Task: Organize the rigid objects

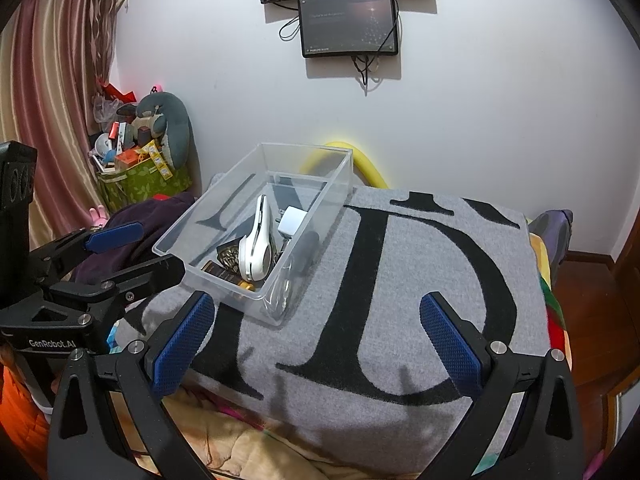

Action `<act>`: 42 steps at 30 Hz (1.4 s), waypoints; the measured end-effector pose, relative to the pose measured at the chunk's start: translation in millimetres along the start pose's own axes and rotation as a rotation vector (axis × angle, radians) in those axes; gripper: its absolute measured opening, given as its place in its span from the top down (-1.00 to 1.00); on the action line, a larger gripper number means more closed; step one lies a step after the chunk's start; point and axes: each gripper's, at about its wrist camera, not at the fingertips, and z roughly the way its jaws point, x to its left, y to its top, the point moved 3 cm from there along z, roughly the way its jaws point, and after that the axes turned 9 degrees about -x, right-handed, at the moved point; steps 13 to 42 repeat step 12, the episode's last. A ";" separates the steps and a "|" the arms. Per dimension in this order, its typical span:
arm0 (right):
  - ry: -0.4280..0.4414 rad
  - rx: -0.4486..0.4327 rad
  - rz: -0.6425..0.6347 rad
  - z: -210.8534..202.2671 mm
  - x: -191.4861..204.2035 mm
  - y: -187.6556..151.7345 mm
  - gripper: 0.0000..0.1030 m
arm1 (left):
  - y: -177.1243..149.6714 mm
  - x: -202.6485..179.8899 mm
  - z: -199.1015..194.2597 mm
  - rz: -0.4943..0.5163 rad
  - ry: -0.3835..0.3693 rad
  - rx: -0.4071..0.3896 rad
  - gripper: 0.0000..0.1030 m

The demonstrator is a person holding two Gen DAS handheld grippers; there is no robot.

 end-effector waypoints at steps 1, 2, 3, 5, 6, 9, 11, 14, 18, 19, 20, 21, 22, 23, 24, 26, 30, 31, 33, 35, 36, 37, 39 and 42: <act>0.000 0.000 0.002 0.0 0.2 0.3 -0.99 | -0.1 -0.2 0.1 0.000 -0.001 0.000 -0.82; 0.000 -0.001 0.004 -0.4 0.1 0.4 -0.99 | -0.4 -0.3 0.2 -0.001 -0.002 0.001 -0.82; 0.001 0.000 0.007 -0.2 0.3 0.5 -0.99 | -0.7 -0.3 0.3 -0.002 -0.003 0.002 -0.82; 0.001 -0.001 0.010 -0.8 0.4 0.4 -0.99 | -0.8 0.5 0.7 -0.006 -0.003 0.003 -0.82; 0.001 -0.001 0.012 -0.7 0.2 0.4 -0.99 | -1.0 1.0 0.8 -0.009 -0.003 0.004 -0.82; 0.001 -0.001 0.013 -0.6 0.1 0.5 -0.99 | -1.0 1.6 1.4 -0.013 -0.003 0.006 -0.82; 0.001 -0.001 0.012 -0.6 -0.1 0.4 -0.99 | -1.1 1.7 1.4 -0.014 -0.004 0.007 -0.82; 0.001 -0.001 0.012 -0.6 0.0 0.3 -0.99 | -1.2 1.3 1.3 -0.013 -0.005 0.008 -0.83; 0.001 -0.001 0.012 -0.6 0.0 0.3 -0.99 | -1.2 1.3 1.3 -0.013 -0.005 0.008 -0.83; 0.001 -0.001 0.012 -0.6 0.0 0.3 -0.99 | -1.2 1.3 1.3 -0.013 -0.005 0.008 -0.83; 0.001 -0.001 0.012 -0.6 0.0 0.3 -0.99 | -1.2 1.3 1.3 -0.013 -0.005 0.008 -0.83; 0.001 -0.001 0.012 -0.6 0.0 0.3 -0.99 | -1.2 1.3 1.3 -0.013 -0.005 0.008 -0.83; 0.001 -0.001 0.012 -0.6 0.0 0.3 -0.99 | -1.2 1.3 1.3 -0.013 -0.005 0.008 -0.83; 0.001 -0.001 0.012 -0.6 0.0 0.3 -0.99 | -1.2 1.3 1.3 -0.013 -0.005 0.008 -0.83; 0.001 -0.001 0.012 -0.6 0.0 0.3 -0.99 | -1.2 1.3 1.3 -0.013 -0.005 0.008 -0.83; 0.001 -0.001 0.012 -0.6 0.0 0.3 -0.99 | -1.2 1.3 1.3 -0.013 -0.005 0.008 -0.83; 0.001 -0.001 0.012 -0.6 0.0 0.3 -0.99 | -1.2 1.3 1.3 -0.013 -0.005 0.008 -0.83; 0.001 -0.001 0.012 -0.6 0.0 0.3 -0.99 | -1.2 1.3 1.3 -0.013 -0.005 0.008 -0.83; 0.001 -0.001 0.012 -0.6 0.0 0.3 -0.99 | -1.2 1.3 1.3 -0.013 -0.005 0.008 -0.83; 0.001 -0.001 0.012 -0.6 0.0 0.3 -0.99 | -1.2 1.3 1.3 -0.013 -0.005 0.008 -0.83; 0.001 -0.001 0.012 -0.6 0.0 0.3 -0.99 | -1.2 1.3 1.3 -0.013 -0.005 0.008 -0.83; 0.001 -0.001 0.012 -0.6 0.0 0.3 -0.99 | -1.2 1.3 1.3 -0.013 -0.005 0.008 -0.83; 0.001 -0.001 0.012 -0.6 0.0 0.3 -0.99 | -1.2 1.3 1.3 -0.013 -0.005 0.008 -0.83; 0.001 -0.001 0.012 -0.6 0.0 0.3 -0.99 | -1.2 1.3 1.3 -0.013 -0.005 0.008 -0.83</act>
